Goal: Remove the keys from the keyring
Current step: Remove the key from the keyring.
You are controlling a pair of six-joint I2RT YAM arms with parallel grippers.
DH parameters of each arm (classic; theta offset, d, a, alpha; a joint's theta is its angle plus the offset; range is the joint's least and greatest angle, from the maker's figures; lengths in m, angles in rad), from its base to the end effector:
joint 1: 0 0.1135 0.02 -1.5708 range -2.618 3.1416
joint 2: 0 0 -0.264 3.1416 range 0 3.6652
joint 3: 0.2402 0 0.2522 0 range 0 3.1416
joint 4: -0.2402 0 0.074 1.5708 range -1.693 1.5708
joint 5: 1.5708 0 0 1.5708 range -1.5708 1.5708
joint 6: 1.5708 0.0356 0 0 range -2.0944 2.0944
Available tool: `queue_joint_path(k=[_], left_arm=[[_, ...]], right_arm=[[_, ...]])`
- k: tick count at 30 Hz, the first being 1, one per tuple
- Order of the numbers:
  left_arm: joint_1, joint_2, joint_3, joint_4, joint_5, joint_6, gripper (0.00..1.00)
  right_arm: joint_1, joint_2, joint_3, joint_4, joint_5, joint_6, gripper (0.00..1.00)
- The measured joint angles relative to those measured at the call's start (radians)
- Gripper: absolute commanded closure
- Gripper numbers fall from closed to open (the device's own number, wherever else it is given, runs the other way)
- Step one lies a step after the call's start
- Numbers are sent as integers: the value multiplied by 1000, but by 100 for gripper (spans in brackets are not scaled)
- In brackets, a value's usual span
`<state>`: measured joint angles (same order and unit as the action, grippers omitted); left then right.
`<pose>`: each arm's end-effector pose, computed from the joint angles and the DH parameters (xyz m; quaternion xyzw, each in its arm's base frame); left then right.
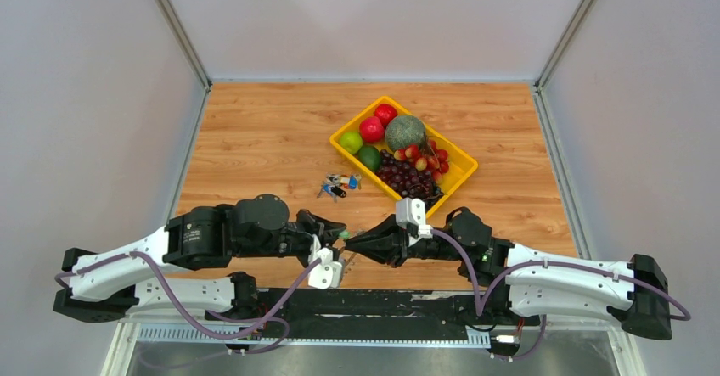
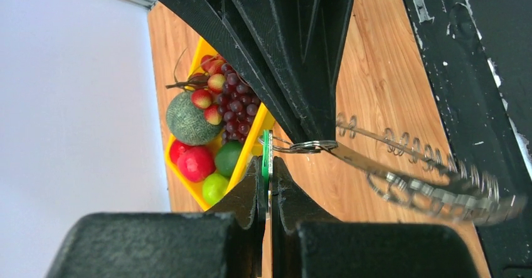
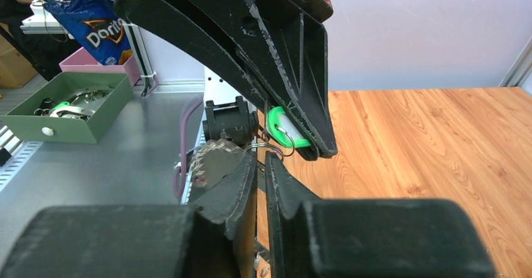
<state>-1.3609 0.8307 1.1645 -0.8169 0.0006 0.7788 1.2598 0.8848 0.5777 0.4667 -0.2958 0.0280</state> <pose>0.0314 -0.1475 0.3945 0.7507 0.4108 -0.1487 0.4956 0.0547 0.2041 0.3181 -0.4621 0.4588 0.5284 0.5448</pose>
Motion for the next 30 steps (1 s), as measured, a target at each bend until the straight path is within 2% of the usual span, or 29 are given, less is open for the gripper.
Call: queue_joint_path(k=[4, 15, 23, 30], left_arm=[[0, 3, 2, -1, -12, -8, 100], [0, 9, 2, 0, -31, -65, 100], [0, 72, 37, 5, -87, -216, 100], [0, 151, 111, -32, -143, -350, 100]], right_arm=[[0, -4, 3, -14, 5, 8, 75], [0, -117, 3, -72, 61, 12, 71], [0, -185, 0, -134, 91, 25, 60], [0, -258, -66, -189, 121, 61, 56]])
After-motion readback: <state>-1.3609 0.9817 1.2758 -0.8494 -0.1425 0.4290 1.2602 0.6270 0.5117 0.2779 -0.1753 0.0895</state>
